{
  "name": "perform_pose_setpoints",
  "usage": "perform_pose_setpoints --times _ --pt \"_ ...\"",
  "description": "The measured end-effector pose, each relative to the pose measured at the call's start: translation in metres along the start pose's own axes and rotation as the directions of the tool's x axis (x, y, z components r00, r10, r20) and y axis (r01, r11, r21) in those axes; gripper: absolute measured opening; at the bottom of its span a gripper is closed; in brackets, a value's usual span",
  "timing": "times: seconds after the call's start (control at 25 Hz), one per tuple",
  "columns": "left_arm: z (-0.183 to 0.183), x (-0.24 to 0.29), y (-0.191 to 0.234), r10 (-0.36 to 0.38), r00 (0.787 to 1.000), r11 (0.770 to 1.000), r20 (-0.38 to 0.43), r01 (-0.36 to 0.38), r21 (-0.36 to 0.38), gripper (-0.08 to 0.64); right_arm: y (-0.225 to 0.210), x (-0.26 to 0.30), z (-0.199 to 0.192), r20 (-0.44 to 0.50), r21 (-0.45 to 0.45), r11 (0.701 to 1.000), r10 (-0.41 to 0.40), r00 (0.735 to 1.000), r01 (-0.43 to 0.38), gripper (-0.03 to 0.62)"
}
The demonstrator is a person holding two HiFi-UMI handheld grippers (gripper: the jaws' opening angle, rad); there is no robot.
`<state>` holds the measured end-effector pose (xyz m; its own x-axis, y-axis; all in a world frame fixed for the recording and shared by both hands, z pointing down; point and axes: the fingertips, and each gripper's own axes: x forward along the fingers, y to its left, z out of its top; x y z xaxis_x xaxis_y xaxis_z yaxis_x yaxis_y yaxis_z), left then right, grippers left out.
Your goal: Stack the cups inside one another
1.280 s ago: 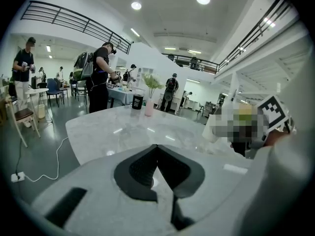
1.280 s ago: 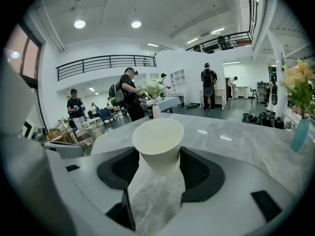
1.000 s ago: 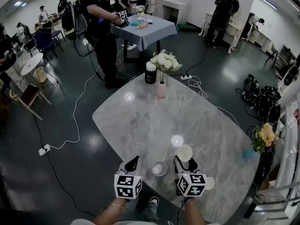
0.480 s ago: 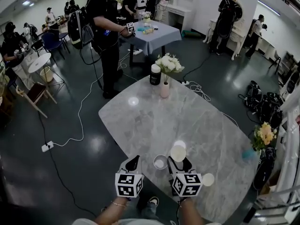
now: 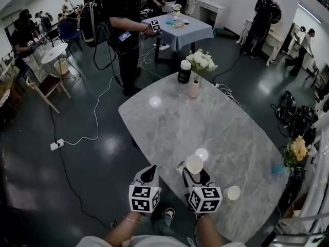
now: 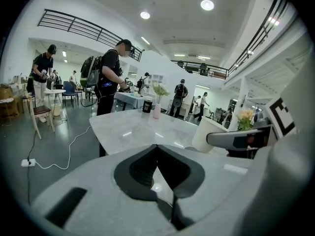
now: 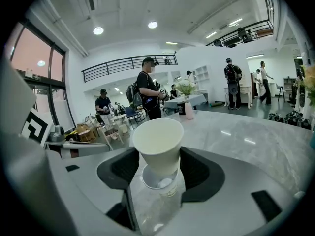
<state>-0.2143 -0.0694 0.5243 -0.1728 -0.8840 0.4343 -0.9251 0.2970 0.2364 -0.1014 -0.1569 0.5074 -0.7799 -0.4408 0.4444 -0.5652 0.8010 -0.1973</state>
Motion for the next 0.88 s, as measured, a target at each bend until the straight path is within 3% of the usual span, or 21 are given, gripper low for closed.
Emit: perform_pose_setpoints --times 0.88 --pt "-0.019 0.006 0.008 0.004 0.999 1.000 -0.045 -0.005 -0.025 -0.005 0.012 0.015 -0.028 -0.079 -0.025 0.999 0.029 0.996 -0.032 0.235"
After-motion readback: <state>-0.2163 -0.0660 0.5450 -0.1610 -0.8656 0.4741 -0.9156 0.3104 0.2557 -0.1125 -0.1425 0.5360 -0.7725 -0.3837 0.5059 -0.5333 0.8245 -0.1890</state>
